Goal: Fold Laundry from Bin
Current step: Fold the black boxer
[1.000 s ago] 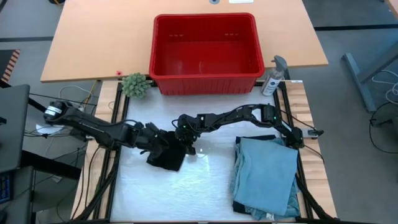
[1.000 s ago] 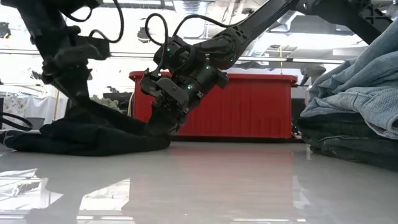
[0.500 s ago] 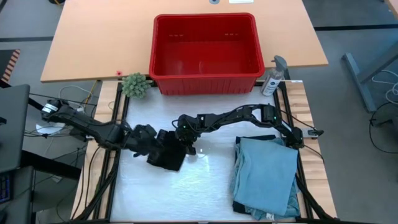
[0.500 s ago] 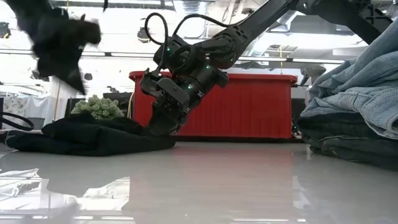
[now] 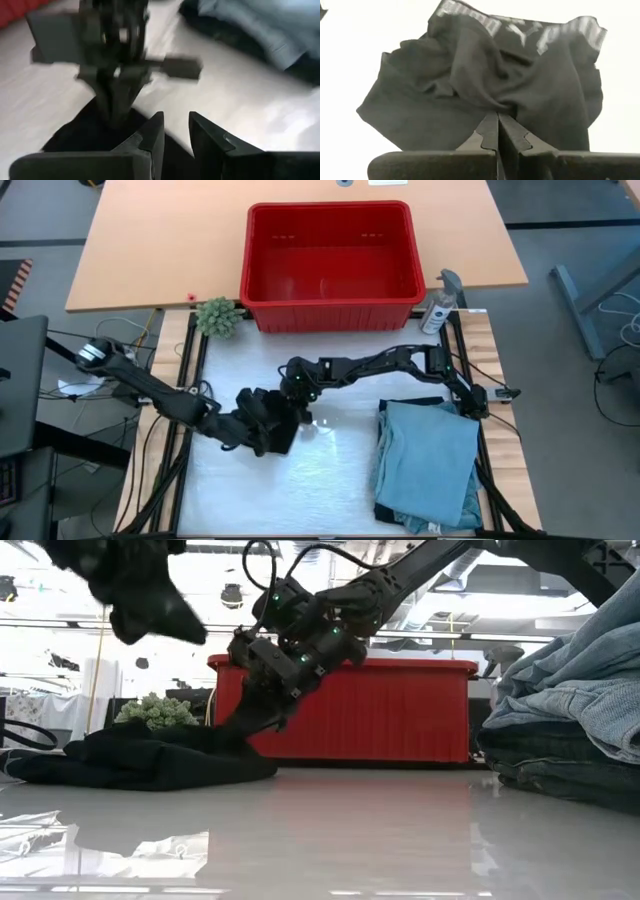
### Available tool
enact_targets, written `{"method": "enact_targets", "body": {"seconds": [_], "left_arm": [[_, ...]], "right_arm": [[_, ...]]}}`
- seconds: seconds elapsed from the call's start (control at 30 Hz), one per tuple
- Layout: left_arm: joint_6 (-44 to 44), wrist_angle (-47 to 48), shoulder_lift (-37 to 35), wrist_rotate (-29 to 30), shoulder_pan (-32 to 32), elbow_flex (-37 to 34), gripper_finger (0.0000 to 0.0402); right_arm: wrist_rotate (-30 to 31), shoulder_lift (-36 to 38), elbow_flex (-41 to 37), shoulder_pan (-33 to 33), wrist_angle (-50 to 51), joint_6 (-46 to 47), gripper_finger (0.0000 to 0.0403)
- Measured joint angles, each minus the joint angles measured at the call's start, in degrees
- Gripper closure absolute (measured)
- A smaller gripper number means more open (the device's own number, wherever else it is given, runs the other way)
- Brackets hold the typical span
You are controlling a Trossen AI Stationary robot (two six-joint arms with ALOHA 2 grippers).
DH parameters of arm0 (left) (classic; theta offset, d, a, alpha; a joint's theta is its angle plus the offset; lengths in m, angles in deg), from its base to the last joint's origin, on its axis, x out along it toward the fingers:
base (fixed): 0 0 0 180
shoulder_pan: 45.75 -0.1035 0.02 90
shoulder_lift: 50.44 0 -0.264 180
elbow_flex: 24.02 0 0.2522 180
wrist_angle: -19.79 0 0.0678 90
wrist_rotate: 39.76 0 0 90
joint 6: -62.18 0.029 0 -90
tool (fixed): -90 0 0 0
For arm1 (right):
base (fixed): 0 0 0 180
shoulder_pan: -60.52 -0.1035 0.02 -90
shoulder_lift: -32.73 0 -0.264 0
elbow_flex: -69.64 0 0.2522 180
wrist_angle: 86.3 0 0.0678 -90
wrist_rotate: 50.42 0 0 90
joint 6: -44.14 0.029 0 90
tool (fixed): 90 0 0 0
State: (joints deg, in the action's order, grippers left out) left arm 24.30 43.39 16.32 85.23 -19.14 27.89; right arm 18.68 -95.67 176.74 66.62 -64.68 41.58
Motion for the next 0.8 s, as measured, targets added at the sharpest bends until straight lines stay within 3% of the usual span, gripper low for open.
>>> {"method": "enact_targets", "body": {"seconds": [0.17,0.37,0.47,0.67,0.8], "left_arm": [[-2.1,4.94,8.15,2.84,0.42,-0.09,0.0324],[1.82,-2.97,17.88,2.71,1.95,-0.02,0.0324],[-2.86,-0.41,21.62,2.23,1.93,-0.03,0.0324],[-15.26,10.46,22.15,5.93,2.4,-0.04,0.0324],[-16.49,11.2,21.38,7.94,3.02,-0.04,0.0324]], "right_arm": [[0.04,1.69,-0.13,0.5,4.3,2.81,0.0379],[1.68,3.44,0.04,1.31,3.62,3.0,0.0372],[0.29,3.3,-0.07,2.08,4.23,5.58,0.0365],[-4.47,3.32,-0.02,0.88,5.35,6.0,0.0382],[-4.58,3.32,-0.02,-2.2,4.05,-3.21,0.0359]]}}
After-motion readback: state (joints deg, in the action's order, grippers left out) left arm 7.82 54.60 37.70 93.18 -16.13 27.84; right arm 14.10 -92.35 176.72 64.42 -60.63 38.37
